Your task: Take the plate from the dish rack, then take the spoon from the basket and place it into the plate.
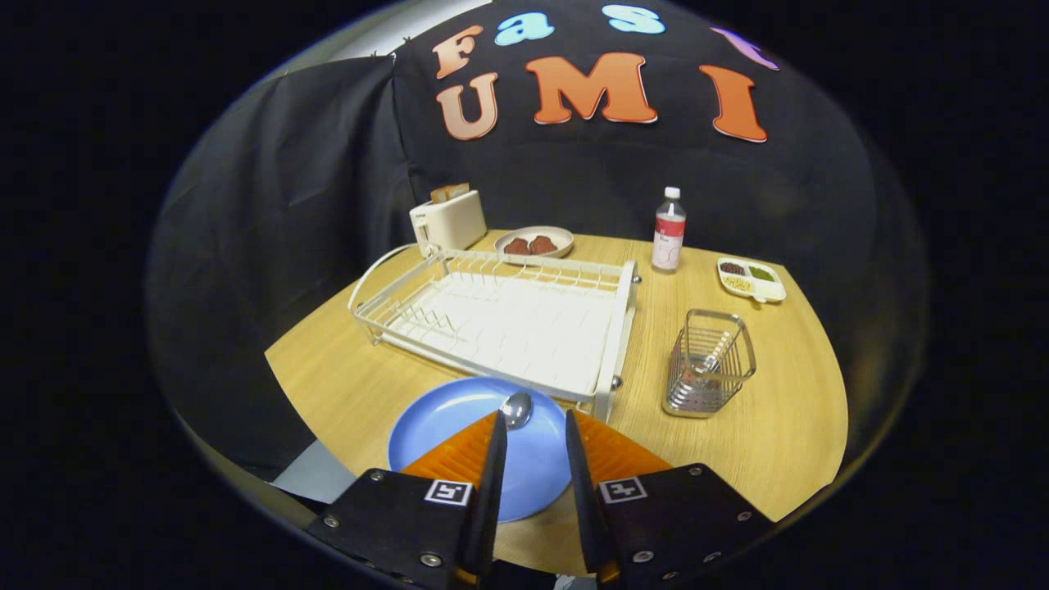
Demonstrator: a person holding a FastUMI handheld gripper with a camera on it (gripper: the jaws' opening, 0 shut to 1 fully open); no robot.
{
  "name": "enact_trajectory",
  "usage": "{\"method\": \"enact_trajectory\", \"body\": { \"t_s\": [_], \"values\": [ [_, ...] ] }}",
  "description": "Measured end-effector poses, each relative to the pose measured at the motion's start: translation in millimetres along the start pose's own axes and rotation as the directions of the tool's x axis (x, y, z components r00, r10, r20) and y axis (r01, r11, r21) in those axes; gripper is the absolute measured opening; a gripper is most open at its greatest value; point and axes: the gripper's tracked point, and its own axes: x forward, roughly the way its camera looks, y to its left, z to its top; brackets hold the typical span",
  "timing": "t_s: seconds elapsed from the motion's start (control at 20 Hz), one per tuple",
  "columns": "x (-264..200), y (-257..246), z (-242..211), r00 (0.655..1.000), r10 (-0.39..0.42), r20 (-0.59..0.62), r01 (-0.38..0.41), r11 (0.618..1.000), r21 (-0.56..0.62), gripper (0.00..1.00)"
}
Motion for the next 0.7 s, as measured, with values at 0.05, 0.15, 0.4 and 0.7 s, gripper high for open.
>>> {"method": "enact_trajectory", "body": {
  "t_s": [0.05, 0.15, 0.4, 0.7],
  "values": [
    [-2.8, -0.3, 15.7, 0.999, -0.005, 0.032, 0.005, 1.0, 0.007, 0.45],
    [-8.7, -0.5, 47.0, 0.996, -0.011, 0.092, 0.008, 0.999, 0.031, 0.58],
    [-27.0, -3.7, 120.7, 0.968, -0.052, 0.246, 0.048, 0.999, 0.024, 0.82],
    [-44.7, -6.6, 183.4, 0.919, -0.1, 0.381, 0.07, 0.993, 0.092, 0.89]
  ]
}}
